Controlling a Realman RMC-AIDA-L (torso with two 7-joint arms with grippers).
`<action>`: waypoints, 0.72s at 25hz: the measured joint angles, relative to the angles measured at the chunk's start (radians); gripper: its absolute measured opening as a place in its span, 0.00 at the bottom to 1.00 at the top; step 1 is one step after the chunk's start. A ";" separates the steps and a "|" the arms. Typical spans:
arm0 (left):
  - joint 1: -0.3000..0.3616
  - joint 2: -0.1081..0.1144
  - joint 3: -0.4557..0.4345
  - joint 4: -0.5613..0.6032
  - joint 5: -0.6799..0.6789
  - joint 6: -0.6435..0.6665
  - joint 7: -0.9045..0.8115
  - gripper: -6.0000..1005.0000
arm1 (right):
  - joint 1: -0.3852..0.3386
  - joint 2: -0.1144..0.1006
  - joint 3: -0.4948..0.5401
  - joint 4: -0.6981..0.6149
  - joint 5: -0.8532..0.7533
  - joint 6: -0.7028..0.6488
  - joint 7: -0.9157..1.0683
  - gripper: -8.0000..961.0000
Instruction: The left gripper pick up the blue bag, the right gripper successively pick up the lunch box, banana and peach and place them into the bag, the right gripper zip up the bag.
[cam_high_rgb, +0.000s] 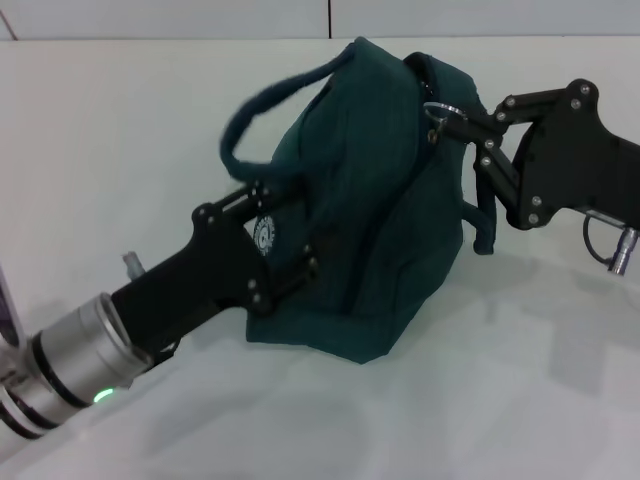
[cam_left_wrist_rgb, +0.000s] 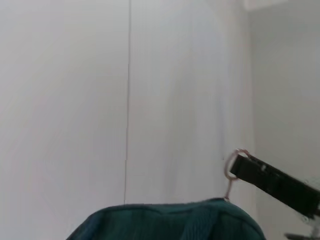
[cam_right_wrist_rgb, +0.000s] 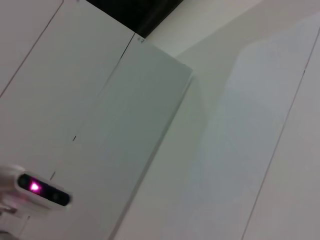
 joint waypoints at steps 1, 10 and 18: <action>-0.006 0.000 0.000 0.000 -0.007 0.000 -0.017 0.49 | 0.000 0.000 -0.002 0.000 0.000 0.000 0.000 0.03; -0.035 0.000 0.001 -0.004 -0.020 0.003 -0.051 0.74 | 0.004 0.000 -0.015 0.003 0.000 -0.002 -0.001 0.03; -0.036 0.000 0.002 -0.002 -0.021 -0.011 -0.005 0.77 | 0.003 0.000 -0.018 0.012 0.020 -0.002 -0.001 0.03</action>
